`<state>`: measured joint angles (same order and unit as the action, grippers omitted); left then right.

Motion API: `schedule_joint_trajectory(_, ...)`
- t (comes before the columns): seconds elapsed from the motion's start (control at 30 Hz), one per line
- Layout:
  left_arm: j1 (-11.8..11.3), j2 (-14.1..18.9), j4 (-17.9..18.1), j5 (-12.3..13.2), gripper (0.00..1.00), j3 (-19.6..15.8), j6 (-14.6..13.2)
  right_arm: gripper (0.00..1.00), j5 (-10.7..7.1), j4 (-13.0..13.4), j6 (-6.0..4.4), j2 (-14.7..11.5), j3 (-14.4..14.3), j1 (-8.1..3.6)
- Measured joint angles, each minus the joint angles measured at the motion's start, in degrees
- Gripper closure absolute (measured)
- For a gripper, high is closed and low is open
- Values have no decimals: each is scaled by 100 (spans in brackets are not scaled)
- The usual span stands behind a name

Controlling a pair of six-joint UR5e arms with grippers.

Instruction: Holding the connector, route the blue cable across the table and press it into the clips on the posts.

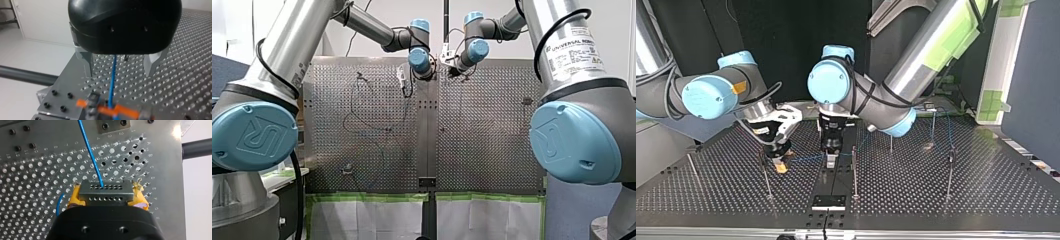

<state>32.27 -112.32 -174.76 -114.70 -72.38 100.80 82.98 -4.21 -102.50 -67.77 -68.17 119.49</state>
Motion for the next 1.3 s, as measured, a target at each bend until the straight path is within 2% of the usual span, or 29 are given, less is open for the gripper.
schedule_joint_trajectory(0.17, -73, -47, -19, 36, 0, 28, -5, 100, -2, 0, 0, 2, 0, 0)
schedule_joint_trajectory(0.33, -72, -243, -63, 109, 0, 144, -18, 100, -9, 0, 0, 3, 1, 0)
schedule_joint_trajectory(0.47, -86, -401, -54, 74, 0, 308, -19, 100, -15, 0, 0, 3, 1, 0)
schedule_joint_trajectory(0.83, -113, -449, -215, 6, 0, 400, -10, 100, -17, 8, 0, 3, 1, -2)
schedule_joint_trajectory(0.87, -109, -449, -227, 5, 12, 400, -9, 100, -18, 9, 0, 3, 1, -3)
schedule_joint_trajectory(1.03, -91, -451, -249, 5, 12, 402, -20, 100, -18, 9, 0, 4, 0, -4)
schedule_joint_trajectory(1.07, -90, -451, -250, 5, 70, 402, -22, 100, -18, 9, 0, 5, 0, -4)
schedule_joint_trajectory(1.1, -90, -451, -252, 5, 70, 402, -22, 100, -18, 9, 0, 6, 0, -3)
schedule_joint_trajectory(1.17, -77, -448, -267, -3, 94, 402, -23, 100, -18, 9, 0, 8, 0, -3)
schedule_joint_trajectory(1.2, -67, -447, -275, -14, 94, 402, -23, 100, -18, 9, 0, 7, 0, -3)
schedule_joint_trajectory(1.23, -58, -446, -283, -31, 100, 402, -24, 100, -18, 9, 0, 7, 0, -3)
schedule_joint_trajectory(1.3, -38, -445, -299, -93, 100, 402, -24, 100, -18, 9, 0, 7, 0, -3)
